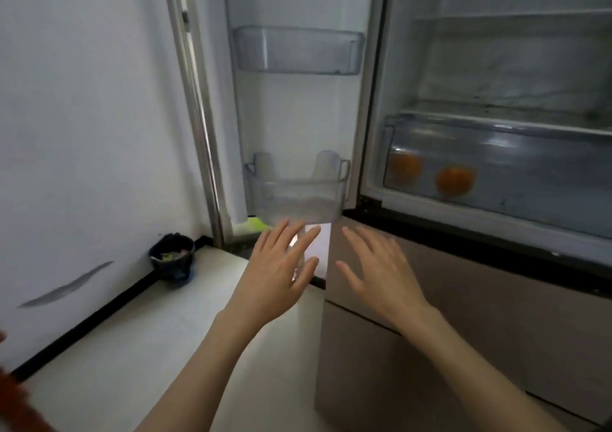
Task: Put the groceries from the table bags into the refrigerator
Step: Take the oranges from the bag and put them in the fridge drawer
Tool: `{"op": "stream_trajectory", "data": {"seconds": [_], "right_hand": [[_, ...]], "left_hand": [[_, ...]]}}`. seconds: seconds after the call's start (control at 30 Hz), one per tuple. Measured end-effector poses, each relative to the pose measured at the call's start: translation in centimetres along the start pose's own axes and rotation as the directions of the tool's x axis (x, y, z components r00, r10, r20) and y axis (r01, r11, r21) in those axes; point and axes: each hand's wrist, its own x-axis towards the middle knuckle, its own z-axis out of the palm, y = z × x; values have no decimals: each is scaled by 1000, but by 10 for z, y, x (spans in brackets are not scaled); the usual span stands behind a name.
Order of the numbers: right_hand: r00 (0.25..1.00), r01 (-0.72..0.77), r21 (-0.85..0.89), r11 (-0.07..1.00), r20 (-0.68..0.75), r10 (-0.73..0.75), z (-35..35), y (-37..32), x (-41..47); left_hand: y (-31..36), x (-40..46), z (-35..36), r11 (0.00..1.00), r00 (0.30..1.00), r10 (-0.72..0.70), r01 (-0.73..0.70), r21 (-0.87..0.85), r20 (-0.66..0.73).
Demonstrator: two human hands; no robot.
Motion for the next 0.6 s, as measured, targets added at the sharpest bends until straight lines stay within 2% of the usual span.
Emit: {"op": "stream_trajectory", "data": {"seconds": [0.13,0.23,0.43,0.6], "right_hand": [[984,150,23,988,98,-152,38,-66,-6],[950,267,75,961,148,-275,66,-126,4],[853,468,176,866,168,-495,125,-243,39],[780,564,241,790,159,-606,178,-337,83]], "left_hand": [[-49,-65,-21,983,983,-171,165,84,72],[-93,-118,-45,938,944,-325,313,150,59],[-180,-193,-89,780,794,-607,585,221,40],[-260,-236,-115,652,678,-735,707,273,-1]]}}
